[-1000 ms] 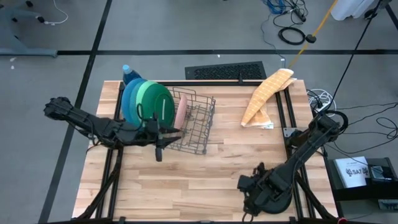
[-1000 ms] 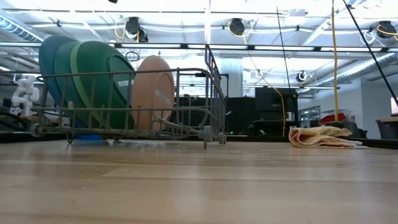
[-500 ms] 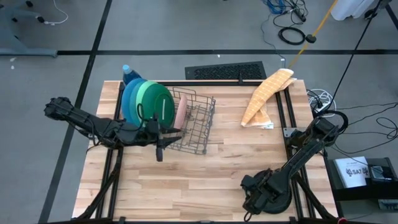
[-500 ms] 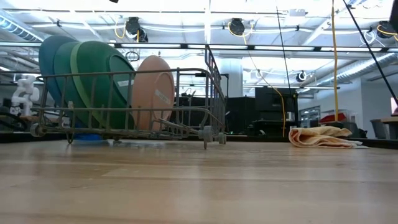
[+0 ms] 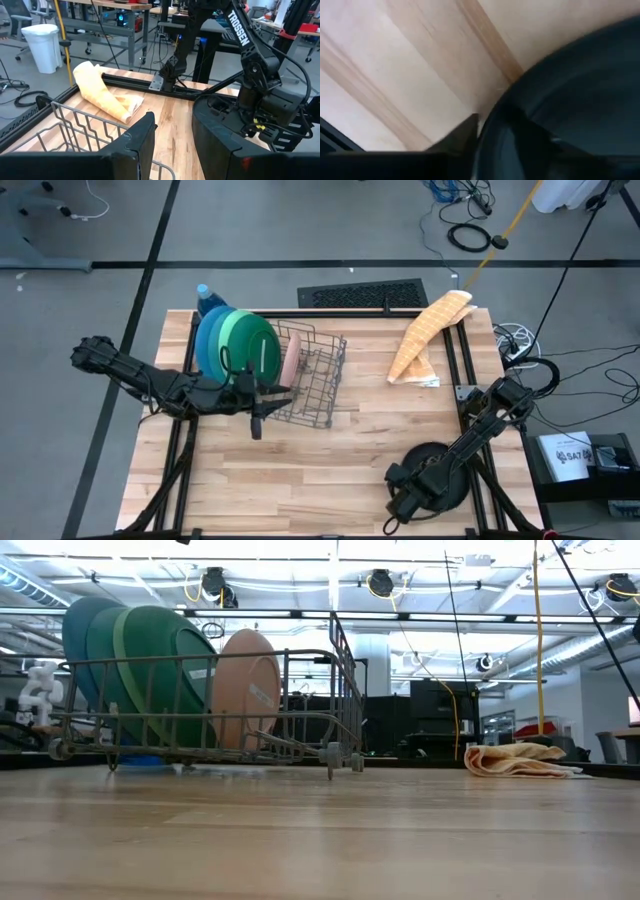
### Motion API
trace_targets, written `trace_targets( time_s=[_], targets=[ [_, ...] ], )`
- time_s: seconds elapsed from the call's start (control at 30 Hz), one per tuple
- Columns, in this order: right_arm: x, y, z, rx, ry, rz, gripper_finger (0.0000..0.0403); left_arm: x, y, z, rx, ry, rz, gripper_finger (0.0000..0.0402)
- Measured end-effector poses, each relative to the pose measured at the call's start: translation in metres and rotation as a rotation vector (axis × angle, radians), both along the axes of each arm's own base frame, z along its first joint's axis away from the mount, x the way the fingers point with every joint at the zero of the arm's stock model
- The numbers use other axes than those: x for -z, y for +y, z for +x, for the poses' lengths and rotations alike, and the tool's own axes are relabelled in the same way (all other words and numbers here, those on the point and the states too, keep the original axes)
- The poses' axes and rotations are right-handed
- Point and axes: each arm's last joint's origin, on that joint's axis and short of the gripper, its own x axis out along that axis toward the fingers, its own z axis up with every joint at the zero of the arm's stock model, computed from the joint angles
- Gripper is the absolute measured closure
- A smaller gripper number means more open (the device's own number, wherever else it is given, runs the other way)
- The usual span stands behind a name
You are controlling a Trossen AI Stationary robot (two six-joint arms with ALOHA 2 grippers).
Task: Sort dishes
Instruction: Put the black plate into the dish rack
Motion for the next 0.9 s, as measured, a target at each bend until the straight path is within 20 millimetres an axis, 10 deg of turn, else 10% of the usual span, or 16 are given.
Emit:
trace_targets(
  time_s=[0.13,0.37,0.9],
  targets=[
    [-0.005,-0.004,-0.003,-0.037,-0.003,-0.028,0.0378,0.0,0.0,0.0,-0.001,0.0,-0.004,0.0272],
    [-0.035,-0.016,-0.005,-0.158,-0.061,-0.067,0.0398,0.0,0.0,0.0,-0.003,-0.004,-0.023,0.0272],
    [-0.225,-0.039,-0.013,-0.722,-0.89,-0.001,0.0402,0.0,-0.006,0.016,0.121,-0.065,0.068,0.0272]
  ],
)
